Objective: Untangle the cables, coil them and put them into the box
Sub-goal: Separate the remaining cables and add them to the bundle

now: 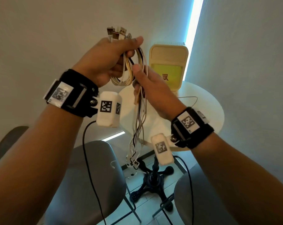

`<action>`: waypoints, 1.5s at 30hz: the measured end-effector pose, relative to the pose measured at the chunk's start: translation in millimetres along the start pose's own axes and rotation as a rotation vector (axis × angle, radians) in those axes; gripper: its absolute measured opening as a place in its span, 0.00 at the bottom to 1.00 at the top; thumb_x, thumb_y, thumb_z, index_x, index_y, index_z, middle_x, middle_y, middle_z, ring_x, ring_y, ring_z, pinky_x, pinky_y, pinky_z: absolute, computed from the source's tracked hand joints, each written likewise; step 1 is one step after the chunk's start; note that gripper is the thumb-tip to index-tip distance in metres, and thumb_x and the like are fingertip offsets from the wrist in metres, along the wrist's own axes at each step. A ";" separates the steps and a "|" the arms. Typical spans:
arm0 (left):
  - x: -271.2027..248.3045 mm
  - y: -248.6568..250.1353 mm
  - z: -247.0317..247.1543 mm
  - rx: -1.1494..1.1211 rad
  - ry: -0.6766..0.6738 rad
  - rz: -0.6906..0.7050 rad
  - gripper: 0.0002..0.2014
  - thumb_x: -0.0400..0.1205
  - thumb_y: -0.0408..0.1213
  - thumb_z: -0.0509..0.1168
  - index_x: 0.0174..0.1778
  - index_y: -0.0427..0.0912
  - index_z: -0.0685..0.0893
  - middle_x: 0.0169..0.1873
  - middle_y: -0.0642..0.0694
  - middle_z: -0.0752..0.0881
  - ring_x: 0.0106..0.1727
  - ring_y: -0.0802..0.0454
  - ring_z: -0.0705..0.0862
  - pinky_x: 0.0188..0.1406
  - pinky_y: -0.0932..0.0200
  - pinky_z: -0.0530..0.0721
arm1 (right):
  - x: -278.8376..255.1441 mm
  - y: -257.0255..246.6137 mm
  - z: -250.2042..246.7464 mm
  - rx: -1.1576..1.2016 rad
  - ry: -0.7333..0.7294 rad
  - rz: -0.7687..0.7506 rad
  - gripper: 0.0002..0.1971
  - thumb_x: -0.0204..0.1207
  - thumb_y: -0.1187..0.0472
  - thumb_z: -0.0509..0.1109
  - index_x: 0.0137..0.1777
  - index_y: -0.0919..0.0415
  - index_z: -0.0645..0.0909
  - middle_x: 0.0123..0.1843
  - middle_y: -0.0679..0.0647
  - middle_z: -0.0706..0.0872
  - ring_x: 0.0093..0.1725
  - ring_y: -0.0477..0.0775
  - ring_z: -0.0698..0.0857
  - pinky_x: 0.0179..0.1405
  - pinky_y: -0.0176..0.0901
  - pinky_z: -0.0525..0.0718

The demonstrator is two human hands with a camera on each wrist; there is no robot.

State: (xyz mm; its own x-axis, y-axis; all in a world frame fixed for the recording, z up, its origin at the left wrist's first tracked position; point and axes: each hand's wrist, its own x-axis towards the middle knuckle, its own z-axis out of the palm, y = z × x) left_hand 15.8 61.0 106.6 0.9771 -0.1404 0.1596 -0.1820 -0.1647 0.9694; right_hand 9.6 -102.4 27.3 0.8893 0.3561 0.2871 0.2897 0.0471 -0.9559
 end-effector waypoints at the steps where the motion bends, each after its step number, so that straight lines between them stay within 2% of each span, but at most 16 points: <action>1: 1.0 0.2 -0.6 -0.025 0.034 0.001 0.23 0.85 0.55 0.75 0.28 0.50 0.77 0.23 0.49 0.65 0.21 0.53 0.56 0.18 0.62 0.56 | -2.1 7.6 2.3 0.029 -0.010 0.009 0.16 0.93 0.45 0.61 0.52 0.58 0.77 0.33 0.50 0.76 0.29 0.55 0.75 0.29 0.54 0.80; 3: 2.9 -0.4 -1.8 -0.093 0.096 -0.004 0.24 0.85 0.54 0.75 0.27 0.50 0.77 0.21 0.53 0.64 0.20 0.55 0.56 0.17 0.62 0.56 | -8.1 21.6 5.3 0.033 -0.031 0.035 0.16 0.94 0.47 0.60 0.47 0.56 0.75 0.30 0.46 0.72 0.27 0.50 0.69 0.26 0.48 0.72; 7: 4.6 -2.6 2.5 -0.167 0.149 0.016 0.23 0.86 0.53 0.75 0.27 0.50 0.78 0.21 0.54 0.64 0.21 0.56 0.56 0.17 0.61 0.56 | -19.7 33.6 13.0 0.012 -0.056 0.044 0.16 0.95 0.49 0.58 0.46 0.56 0.71 0.31 0.48 0.75 0.27 0.52 0.74 0.28 0.49 0.79; 13: 6.5 -0.6 2.9 -0.237 0.226 0.079 0.22 0.85 0.53 0.75 0.29 0.49 0.79 0.23 0.52 0.62 0.24 0.53 0.56 0.20 0.59 0.56 | -44.3 49.8 11.1 0.076 -0.112 0.089 0.20 0.94 0.46 0.56 0.46 0.60 0.70 0.29 0.45 0.71 0.26 0.47 0.69 0.26 0.45 0.76; 18: 11.0 -2.4 5.2 -0.295 0.234 0.093 0.22 0.86 0.52 0.74 0.29 0.49 0.77 0.22 0.53 0.69 0.20 0.56 0.63 0.19 0.60 0.59 | -57.6 62.2 7.4 0.107 -0.126 0.144 0.23 0.94 0.43 0.55 0.44 0.60 0.72 0.29 0.48 0.70 0.26 0.50 0.69 0.27 0.44 0.79; 22: 15.1 4.6 -1.7 -0.329 0.224 0.135 0.21 0.89 0.52 0.70 0.31 0.49 0.76 0.20 0.55 0.71 0.19 0.58 0.66 0.20 0.60 0.59 | -63.3 71.5 6.9 0.095 -0.058 0.225 0.27 0.92 0.37 0.55 0.35 0.54 0.67 0.28 0.51 0.65 0.23 0.47 0.62 0.20 0.37 0.63; 24: 16.7 2.0 -2.2 -0.326 0.232 0.131 0.21 0.88 0.52 0.71 0.31 0.49 0.77 0.20 0.55 0.72 0.20 0.58 0.66 0.19 0.60 0.60 | -62.9 71.7 8.5 0.070 -0.036 0.229 0.27 0.92 0.38 0.55 0.36 0.55 0.67 0.28 0.52 0.64 0.22 0.46 0.61 0.19 0.37 0.59; 26: 18.3 -3.0 -0.6 -0.329 0.219 0.101 0.22 0.88 0.53 0.71 0.31 0.49 0.77 0.21 0.54 0.71 0.20 0.58 0.65 0.19 0.60 0.60 | -63.7 77.3 10.8 0.026 -0.019 0.211 0.27 0.92 0.38 0.56 0.38 0.58 0.69 0.28 0.52 0.64 0.22 0.46 0.61 0.19 0.38 0.61; 29: 17.7 -8.7 0.3 -0.335 0.211 0.057 0.23 0.87 0.54 0.72 0.29 0.50 0.77 0.22 0.54 0.69 0.20 0.57 0.63 0.20 0.59 0.58 | -66.7 86.7 11.8 -0.068 -0.027 0.188 0.27 0.92 0.35 0.54 0.35 0.53 0.68 0.27 0.50 0.69 0.24 0.47 0.67 0.26 0.42 0.68; 31: 15.6 -9.5 -0.2 -0.313 0.207 0.054 0.23 0.87 0.54 0.72 0.29 0.50 0.77 0.22 0.54 0.69 0.20 0.57 0.62 0.20 0.59 0.58 | -68.1 86.9 7.6 -0.049 -0.086 0.194 0.26 0.93 0.39 0.55 0.41 0.58 0.75 0.30 0.54 0.76 0.28 0.54 0.76 0.31 0.46 0.77; 33: 14.6 -8.7 -1.7 -0.291 0.221 0.073 0.22 0.87 0.54 0.73 0.29 0.50 0.78 0.22 0.54 0.68 0.21 0.57 0.62 0.20 0.60 0.59 | -66.5 83.6 1.1 -0.020 -0.117 0.199 0.24 0.94 0.45 0.55 0.53 0.67 0.79 0.36 0.58 0.82 0.35 0.58 0.83 0.37 0.41 0.84; 36: 17.4 -10.5 -10.4 -0.282 0.264 0.100 0.21 0.87 0.54 0.73 0.31 0.49 0.79 0.22 0.54 0.69 0.21 0.57 0.62 0.20 0.60 0.60 | -63.9 83.1 -6.4 0.041 -0.121 0.211 0.21 0.95 0.47 0.55 0.57 0.65 0.78 0.36 0.55 0.78 0.33 0.58 0.80 0.37 0.46 0.86; 38: 19.5 -19.1 -16.4 -0.286 0.276 0.098 0.20 0.87 0.56 0.73 0.34 0.48 0.80 0.22 0.54 0.70 0.21 0.56 0.61 0.18 0.61 0.60 | -61.9 84.1 -9.5 0.090 -0.082 0.222 0.20 0.95 0.46 0.56 0.51 0.61 0.74 0.31 0.50 0.72 0.28 0.52 0.73 0.31 0.50 0.80; 41: 19.1 -41.9 -20.7 -0.193 0.249 0.055 0.21 0.84 0.59 0.75 0.37 0.45 0.87 0.23 0.50 0.66 0.22 0.54 0.59 0.18 0.61 0.59 | -57.6 81.2 -12.7 0.127 -0.001 0.270 0.21 0.93 0.42 0.57 0.43 0.56 0.69 0.30 0.48 0.67 0.26 0.50 0.63 0.23 0.44 0.67; 44: 15.7 -64.2 -24.8 -0.096 0.271 -0.023 0.27 0.80 0.60 0.79 0.50 0.34 0.92 0.22 0.50 0.65 0.21 0.53 0.59 0.18 0.62 0.59 | -52.4 75.7 -13.0 0.178 0.063 0.297 0.21 0.93 0.43 0.58 0.40 0.53 0.68 0.29 0.48 0.65 0.24 0.48 0.61 0.19 0.40 0.61; 45: 14.6 -69.2 -25.7 -0.069 0.308 -0.045 0.27 0.78 0.59 0.80 0.50 0.33 0.91 0.21 0.51 0.65 0.20 0.53 0.59 0.18 0.62 0.59 | -50.9 73.8 -13.0 0.185 0.081 0.301 0.21 0.94 0.43 0.58 0.40 0.53 0.68 0.29 0.48 0.65 0.24 0.48 0.61 0.19 0.40 0.60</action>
State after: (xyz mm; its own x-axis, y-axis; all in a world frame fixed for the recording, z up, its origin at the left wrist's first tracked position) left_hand 45.5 95.5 46.7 0.9732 0.1699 0.1553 -0.1404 -0.0963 0.9854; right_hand -9.7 -129.3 -57.1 0.9522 0.3053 -0.0119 -0.0515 0.1220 -0.9912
